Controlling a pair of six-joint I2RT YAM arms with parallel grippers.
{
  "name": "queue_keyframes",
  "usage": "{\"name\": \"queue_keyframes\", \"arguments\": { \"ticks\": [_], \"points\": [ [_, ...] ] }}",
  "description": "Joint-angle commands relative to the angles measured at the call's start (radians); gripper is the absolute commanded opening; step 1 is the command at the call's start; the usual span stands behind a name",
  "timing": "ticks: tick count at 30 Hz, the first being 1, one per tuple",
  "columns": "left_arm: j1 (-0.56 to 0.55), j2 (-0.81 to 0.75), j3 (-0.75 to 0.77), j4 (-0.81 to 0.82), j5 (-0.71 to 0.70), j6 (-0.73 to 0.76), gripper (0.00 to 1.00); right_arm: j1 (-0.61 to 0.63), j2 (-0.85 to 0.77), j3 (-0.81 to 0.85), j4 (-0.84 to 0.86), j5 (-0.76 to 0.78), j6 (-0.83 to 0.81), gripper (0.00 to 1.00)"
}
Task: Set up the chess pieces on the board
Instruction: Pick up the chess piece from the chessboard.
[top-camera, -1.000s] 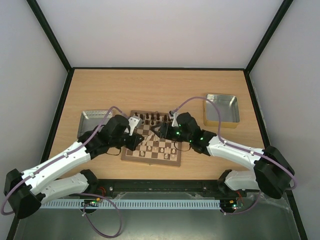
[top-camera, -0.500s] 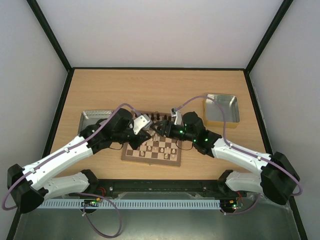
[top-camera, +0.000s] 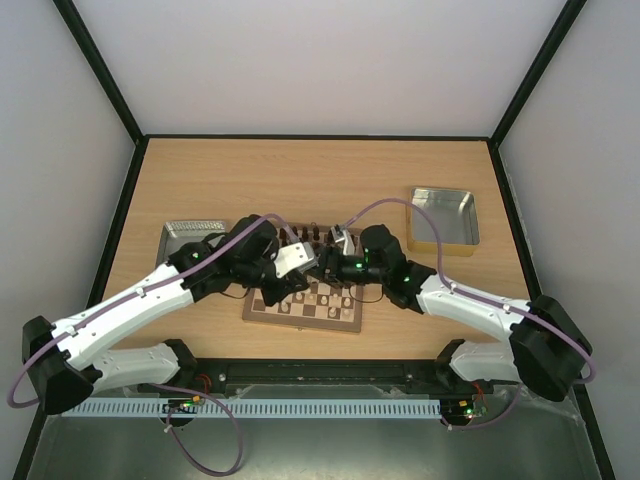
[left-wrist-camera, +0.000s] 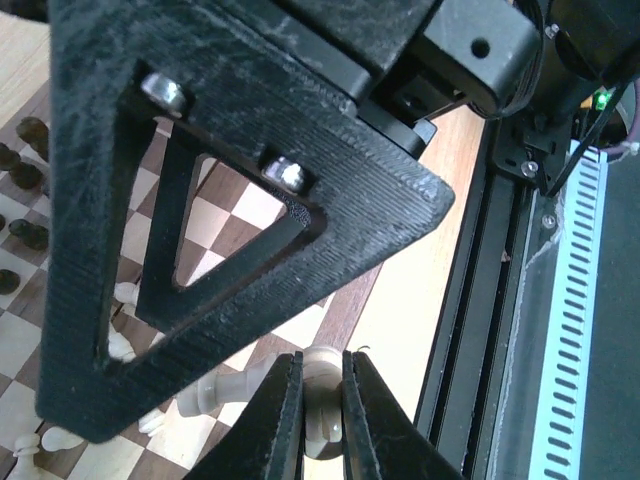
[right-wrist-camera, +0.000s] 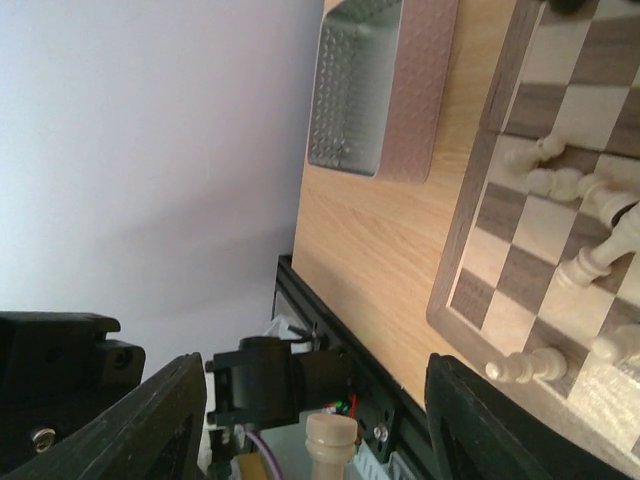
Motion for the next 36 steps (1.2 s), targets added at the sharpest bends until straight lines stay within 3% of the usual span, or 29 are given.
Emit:
{"name": "queue_keyframes", "arguments": {
  "ticks": [1,6,11,18,30,36],
  "points": [
    [-0.012,0.008,0.025,-0.043,0.034,0.053,0.04,-0.002,0.019,-0.018,0.073,-0.119,0.06,0.59],
    [-0.017,0.003,0.022,-0.046,0.049,0.059,0.04,-0.003,0.04,-0.045,0.175,-0.207,0.145,0.58],
    [-0.022,0.0,0.021,-0.047,0.054,0.064,0.04,-0.002,0.053,-0.047,0.158,-0.242,0.138,0.55],
    [-0.024,0.0,0.021,-0.045,0.046,0.063,0.04,-0.002,0.06,-0.05,0.165,-0.259,0.144,0.42],
    [-0.025,-0.005,0.025,-0.039,0.034,0.061,0.04,-0.002,0.09,-0.07,0.217,-0.286,0.169,0.42],
    [-0.026,-0.005,0.025,-0.037,0.034,0.064,0.04,-0.001,0.1,-0.072,0.262,-0.298,0.194,0.35]
  ]
}}
